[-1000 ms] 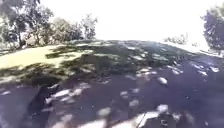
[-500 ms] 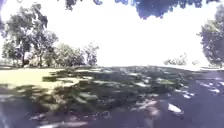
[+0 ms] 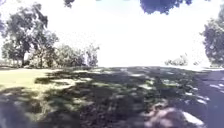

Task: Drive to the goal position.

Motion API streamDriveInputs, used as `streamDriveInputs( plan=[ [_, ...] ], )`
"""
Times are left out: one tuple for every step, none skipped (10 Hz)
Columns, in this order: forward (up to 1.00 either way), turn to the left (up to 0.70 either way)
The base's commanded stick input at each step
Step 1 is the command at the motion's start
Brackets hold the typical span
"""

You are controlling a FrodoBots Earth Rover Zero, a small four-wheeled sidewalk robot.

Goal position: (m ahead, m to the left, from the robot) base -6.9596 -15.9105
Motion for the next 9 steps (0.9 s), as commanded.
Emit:
streamDriveInputs(
  plan=[
    [0.0,-0.85],
    [0.0,-0.85],
    [0.0,-0.85],
    [0.0,-0.85],
    [0.0,-0.85],
    [0.0,-0.85],
    [0.0,-0.85],
    [0.0,-0.85],
    [0.0,-0.85]
  ],
)
